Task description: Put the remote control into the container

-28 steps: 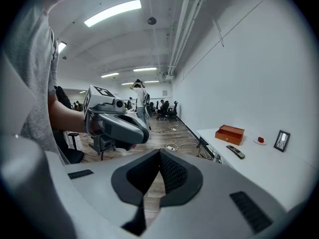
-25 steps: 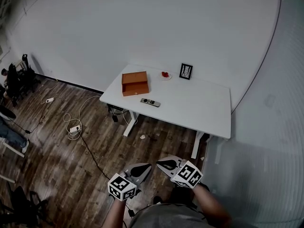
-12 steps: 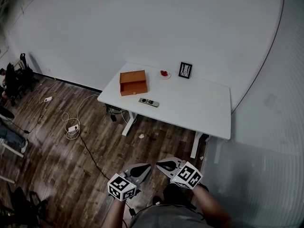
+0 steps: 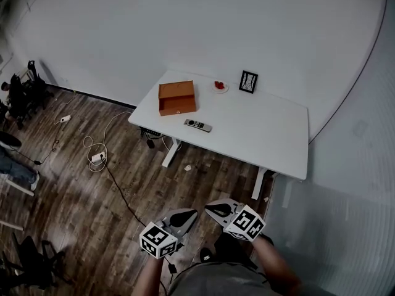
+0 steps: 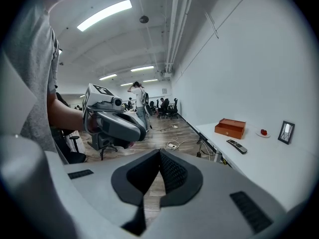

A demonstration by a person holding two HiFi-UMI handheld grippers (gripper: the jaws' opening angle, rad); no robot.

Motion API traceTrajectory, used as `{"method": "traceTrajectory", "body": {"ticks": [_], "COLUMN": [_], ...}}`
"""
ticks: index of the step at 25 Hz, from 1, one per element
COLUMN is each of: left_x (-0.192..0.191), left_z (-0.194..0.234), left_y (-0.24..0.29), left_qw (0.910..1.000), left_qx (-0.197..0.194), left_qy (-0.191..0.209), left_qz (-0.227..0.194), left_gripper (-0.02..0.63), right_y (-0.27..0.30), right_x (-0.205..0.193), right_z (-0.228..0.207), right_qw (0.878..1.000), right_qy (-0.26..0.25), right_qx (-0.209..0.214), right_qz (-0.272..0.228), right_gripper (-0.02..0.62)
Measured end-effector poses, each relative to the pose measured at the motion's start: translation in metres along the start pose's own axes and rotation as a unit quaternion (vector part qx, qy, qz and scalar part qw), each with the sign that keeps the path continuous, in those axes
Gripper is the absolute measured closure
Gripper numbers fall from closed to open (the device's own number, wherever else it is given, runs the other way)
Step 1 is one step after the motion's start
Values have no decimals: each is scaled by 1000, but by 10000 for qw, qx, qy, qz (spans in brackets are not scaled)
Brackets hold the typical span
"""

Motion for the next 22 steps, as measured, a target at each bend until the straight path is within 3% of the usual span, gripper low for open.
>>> {"method": "traceTrajectory", "body": {"ticks": [11, 22], "left_x": [25, 55], "left_z": [33, 60], "left_y": [42, 108], "left_qw": [9998, 9980], "left_qx": [210, 546], "left_qy": [-50, -267], "left_qz": [35, 183], "left_gripper": [607, 607], "right_y": [5, -4], "right_x": [11, 20], "right_z": [-61, -148], "right_qw": [9996, 9975], "right_qy": [-41, -90], "right_qx": [276, 707], "right_qz": [22, 17], "right_gripper": [578, 578]}}
Point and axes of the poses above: the fingertips, and each gripper's own axes: y forward along the fingers, z to its left, x out of its top, the point moved 6 cm from there along -y, backward along the fingers, and after that the axes turned 2 degrees about x, right-handed, at the moved point
